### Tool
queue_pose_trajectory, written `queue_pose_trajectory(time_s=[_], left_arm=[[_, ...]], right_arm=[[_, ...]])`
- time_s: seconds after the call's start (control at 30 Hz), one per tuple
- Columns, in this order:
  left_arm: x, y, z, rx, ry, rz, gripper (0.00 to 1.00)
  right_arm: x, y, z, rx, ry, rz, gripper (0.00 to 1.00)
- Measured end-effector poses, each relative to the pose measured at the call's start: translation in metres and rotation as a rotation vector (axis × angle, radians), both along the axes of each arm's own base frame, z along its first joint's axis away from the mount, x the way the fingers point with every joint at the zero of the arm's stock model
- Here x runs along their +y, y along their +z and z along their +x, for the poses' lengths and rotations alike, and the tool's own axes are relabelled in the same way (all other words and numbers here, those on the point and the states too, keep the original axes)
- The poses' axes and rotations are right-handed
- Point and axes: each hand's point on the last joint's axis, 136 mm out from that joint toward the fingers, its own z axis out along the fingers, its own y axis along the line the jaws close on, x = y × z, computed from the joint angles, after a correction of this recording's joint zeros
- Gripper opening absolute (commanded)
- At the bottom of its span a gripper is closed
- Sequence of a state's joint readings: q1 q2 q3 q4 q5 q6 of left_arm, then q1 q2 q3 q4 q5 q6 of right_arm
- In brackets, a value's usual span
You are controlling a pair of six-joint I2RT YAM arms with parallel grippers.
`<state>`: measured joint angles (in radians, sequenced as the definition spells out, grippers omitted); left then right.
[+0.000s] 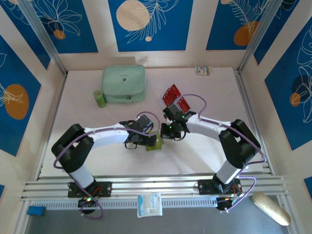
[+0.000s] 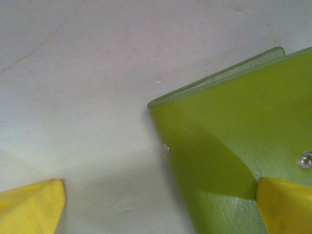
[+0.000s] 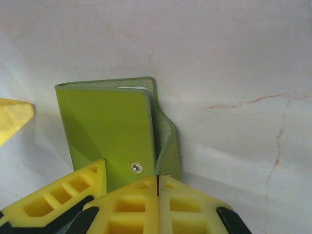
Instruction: Put the credit cards into the card holder
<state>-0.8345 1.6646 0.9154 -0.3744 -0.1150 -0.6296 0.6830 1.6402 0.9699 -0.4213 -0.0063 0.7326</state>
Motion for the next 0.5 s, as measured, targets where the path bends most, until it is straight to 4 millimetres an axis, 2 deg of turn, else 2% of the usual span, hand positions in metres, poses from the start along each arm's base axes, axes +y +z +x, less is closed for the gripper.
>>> queue_pose_trajectory(time_s=[0.5], left_arm=[[0.0, 0.0, 0.0, 0.0, 0.001, -0.001, 1.0]], right_arm=[[0.02, -0.003, -0.004, 0.033, 0.001, 0.117, 0.0]])
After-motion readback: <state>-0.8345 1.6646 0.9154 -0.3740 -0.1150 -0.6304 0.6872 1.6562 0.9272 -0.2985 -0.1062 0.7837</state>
